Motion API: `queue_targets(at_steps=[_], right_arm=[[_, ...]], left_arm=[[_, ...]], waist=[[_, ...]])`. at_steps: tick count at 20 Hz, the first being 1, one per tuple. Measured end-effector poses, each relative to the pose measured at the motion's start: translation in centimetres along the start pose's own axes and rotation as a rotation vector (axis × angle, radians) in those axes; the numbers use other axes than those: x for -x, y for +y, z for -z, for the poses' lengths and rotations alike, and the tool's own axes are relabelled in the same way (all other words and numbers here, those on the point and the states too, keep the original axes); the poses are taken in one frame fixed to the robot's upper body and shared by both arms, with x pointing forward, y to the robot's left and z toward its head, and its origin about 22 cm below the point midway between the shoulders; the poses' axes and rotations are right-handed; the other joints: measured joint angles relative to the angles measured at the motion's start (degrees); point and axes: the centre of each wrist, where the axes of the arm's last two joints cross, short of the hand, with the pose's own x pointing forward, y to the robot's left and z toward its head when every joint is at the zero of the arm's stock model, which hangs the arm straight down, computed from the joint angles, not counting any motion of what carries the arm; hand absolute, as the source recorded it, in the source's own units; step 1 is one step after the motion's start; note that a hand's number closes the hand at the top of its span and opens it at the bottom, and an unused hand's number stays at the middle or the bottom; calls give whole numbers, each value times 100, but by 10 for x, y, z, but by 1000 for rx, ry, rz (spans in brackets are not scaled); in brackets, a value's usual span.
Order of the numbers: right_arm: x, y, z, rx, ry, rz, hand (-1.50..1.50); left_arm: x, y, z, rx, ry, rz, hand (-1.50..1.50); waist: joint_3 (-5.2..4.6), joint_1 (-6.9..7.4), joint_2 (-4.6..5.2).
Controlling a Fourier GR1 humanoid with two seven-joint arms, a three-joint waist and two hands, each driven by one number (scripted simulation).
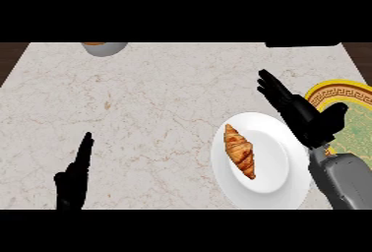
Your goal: Pick the croissant from the plate and place it in the plate
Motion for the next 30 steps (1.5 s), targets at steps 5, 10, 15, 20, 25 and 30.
queue_targets(at_steps=[5, 10, 15, 20, 25, 30], right_arm=[[-17, 32, 10, -237, -41, -53, 150], [-88, 31, 19, -380, -224, -591, 150], [-45, 31, 8, -302, -302, -604, -150], [10, 21, -5, -431, -330, -444, -150], [13, 4, -4, -560, -331, -674, -150], [-16, 7, 7, -592, -328, -968, -150]], left_arm=[[-3, 53, -46, -64, 103, 161, 0], [-19, 37, -32, -16, 75, 96, 0], [-39, 19, -7, 15, 64, 27, 0], [-53, 7, 13, 44, 64, 11, 0], [-59, -6, 23, 59, 72, 3, 0], [-59, -9, 30, 61, 83, 10, 0]], waist=[[113, 166, -71], [-137, 79, -253], [-130, -45, -20], [-135, 28, 48], [-148, 80, 34], [-159, 76, 10]])
